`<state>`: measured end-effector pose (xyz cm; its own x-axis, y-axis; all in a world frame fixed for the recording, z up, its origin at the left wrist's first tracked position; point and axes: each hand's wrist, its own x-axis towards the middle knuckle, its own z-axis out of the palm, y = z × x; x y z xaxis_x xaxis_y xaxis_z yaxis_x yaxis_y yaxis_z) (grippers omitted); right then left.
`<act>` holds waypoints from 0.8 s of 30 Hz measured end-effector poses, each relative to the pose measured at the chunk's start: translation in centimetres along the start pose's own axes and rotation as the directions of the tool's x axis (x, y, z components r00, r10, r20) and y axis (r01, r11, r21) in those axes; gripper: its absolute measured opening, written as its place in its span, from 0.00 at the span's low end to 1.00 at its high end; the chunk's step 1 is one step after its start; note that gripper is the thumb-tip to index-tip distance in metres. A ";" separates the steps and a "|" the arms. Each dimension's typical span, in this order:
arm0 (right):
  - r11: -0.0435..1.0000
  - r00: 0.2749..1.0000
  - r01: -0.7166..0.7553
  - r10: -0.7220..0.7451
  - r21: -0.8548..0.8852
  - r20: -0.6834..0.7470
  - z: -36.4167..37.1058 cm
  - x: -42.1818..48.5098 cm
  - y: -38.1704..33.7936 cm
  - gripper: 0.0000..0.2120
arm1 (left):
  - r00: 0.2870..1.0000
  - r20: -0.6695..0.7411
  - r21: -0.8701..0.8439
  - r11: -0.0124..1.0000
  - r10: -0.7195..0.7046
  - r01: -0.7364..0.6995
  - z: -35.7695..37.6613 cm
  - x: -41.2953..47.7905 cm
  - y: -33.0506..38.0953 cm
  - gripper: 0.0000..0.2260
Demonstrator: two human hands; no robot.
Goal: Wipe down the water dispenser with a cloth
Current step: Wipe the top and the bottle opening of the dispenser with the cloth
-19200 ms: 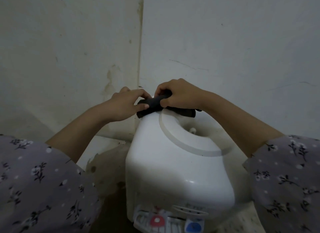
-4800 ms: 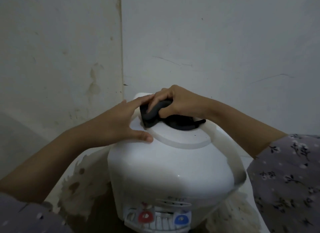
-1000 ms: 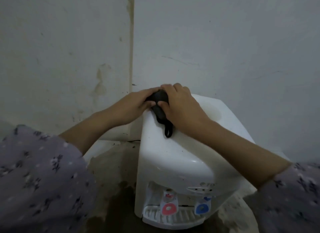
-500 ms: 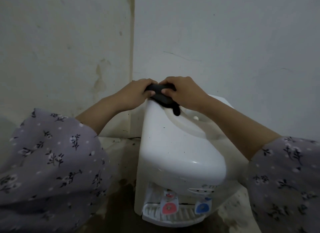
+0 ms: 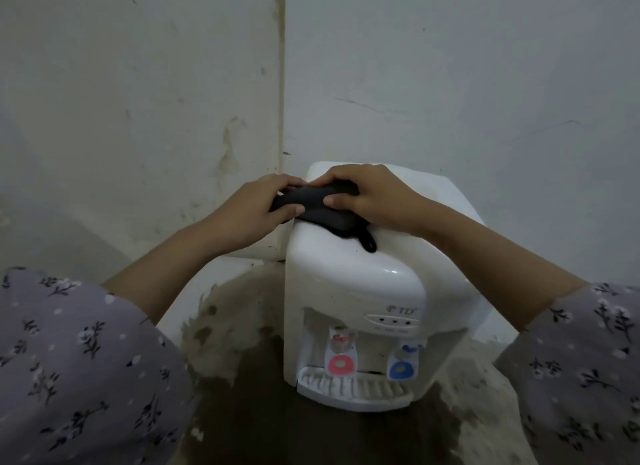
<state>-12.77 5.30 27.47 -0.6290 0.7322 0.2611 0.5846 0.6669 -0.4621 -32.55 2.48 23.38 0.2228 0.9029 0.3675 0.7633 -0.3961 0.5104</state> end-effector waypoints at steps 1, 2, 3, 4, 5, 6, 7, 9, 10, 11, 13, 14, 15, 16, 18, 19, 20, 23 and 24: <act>1.000 1.000 0.012 -0.012 0.021 -0.003 0.0 -0.7 -0.1 0.12 | 1.000 -0.010 0.011 1.000 0.005 -0.005 0.1 -0.7 0.5 0.16; 0.999 1.000 0.028 -0.028 0.036 -0.008 -0.1 -1.5 -0.1 0.12 | 1.000 -0.021 0.022 1.000 0.008 -0.007 0.3 -1.3 1.1 0.16; 0.998 0.999 0.046 -0.045 0.046 -0.014 -0.1 -2.1 -0.1 0.12 | 0.999 -0.032 0.037 0.999 0.010 -0.009 0.4 -1.9 1.6 0.16; 0.997 0.998 0.064 -0.063 0.052 -0.020 -0.1 -2.8 0.0 0.12 | 0.999 -0.044 0.055 0.998 0.014 -0.012 0.6 -2.4 2.1 0.16; 0.995 0.997 0.080 -0.079 0.060 -0.026 0.0 -3.4 0.1 0.13 | 0.998 -0.056 0.075 0.997 0.019 -0.015 0.9 -2.9 2.5 0.16; 0.993 0.995 0.095 -0.093 0.074 -0.032 0.1 -4.0 0.2 0.13 | 0.997 -0.071 0.091 0.996 0.025 -0.019 1.0 -3.5 2.9 0.16; 0.990 0.994 0.110 -0.106 0.092 -0.039 0.2 -4.5 0.4 0.13 | 0.995 -0.091 0.102 0.995 0.033 -0.023 1.3 -4.0 3.3 0.16; 0.982 0.990 0.136 -0.131 0.130 -0.048 0.4 -5.7 0.7 0.13 | 0.990 -0.135 0.118 0.993 0.047 -0.031 1.8 -5.0 4.0 0.16; 0.977 0.988 0.151 -0.145 0.148 -0.051 0.5 -6.3 0.8 0.13 | 0.986 -0.157 0.136 0.990 0.057 -0.035 2.2 -5.6 4.4 0.16; 0.971 0.985 0.170 -0.164 0.166 -0.054 0.6 -6.9 1.0 0.13 | 0.982 -0.177 0.157 0.987 0.065 -0.037 2.6 -6.1 4.8 0.16; 0.955 0.974 0.226 -0.217 0.192 -0.065 0.8 -7.9 1.2 0.14 | 0.972 -0.224 0.183 0.983 0.073 -0.032 3.4 -7.3 5.5 0.16; 0.947 0.966 0.258 -0.249 0.193 -0.070 0.9 -8.3 1.2 0.14 | 0.967 -0.245 0.183 0.983 0.070 -0.025 3.7 -7.9 5.8 0.16; 0.938 0.956 0.294 -0.285 0.183 -0.076 1.0 -8.8 1.3 0.15 | 0.963 -0.262 0.175 0.984 0.064 -0.018 4.2 -8.4 6.2 0.16; 0.931 0.944 0.330 -0.321 0.157 -0.077 1.0 -9.3 1.4 0.15 | 0.960 -0.274 0.160 0.987 0.058 -0.014 4.6 -8.9 6.5 0.16; 0.914 0.913 0.404 -0.401 0.039 -0.071 1.4 -10.3 1.5 0.15 | 0.958 -0.281 0.132 0.991 0.056 -0.019 5.8 -10.0 7.4 0.14; 0.893 0.891 0.447 -0.450 -0.048 -0.064 1.7 -11.0 1.6 0.14 | 0.959 -0.276 0.137 0.990 0.058 -0.020 6.6 -10.5 7.9 0.12; 0.863 0.866 0.489 -0.498 -0.127 -0.047 2.2 -11.8 1.8 0.14 | 0.963 -0.263 0.163 0.987 0.054 -0.011 7.4 -11.0 8.4 0.10; 0.811 0.838 0.541 -0.543 -0.221 0.058 3.8 -14.0 2.5 0.12 | 0.984 -0.180 0.231 0.972 -0.011 0.053 9.8 -12.3 9.3 0.07; 0.836 0.859 0.511 -0.504 -0.198 0.089 4.0 -14.6 2.7 0.13 | 0.989 -0.140 0.228 0.971 -0.037 0.068 10.4 -12.7 9.4 0.06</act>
<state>-4.05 -4.11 19.07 -0.8805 0.2807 0.3821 0.2691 0.9594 -0.0847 -21.88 -10.95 15.38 0.1074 0.8845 0.4540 0.8947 -0.2851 0.3438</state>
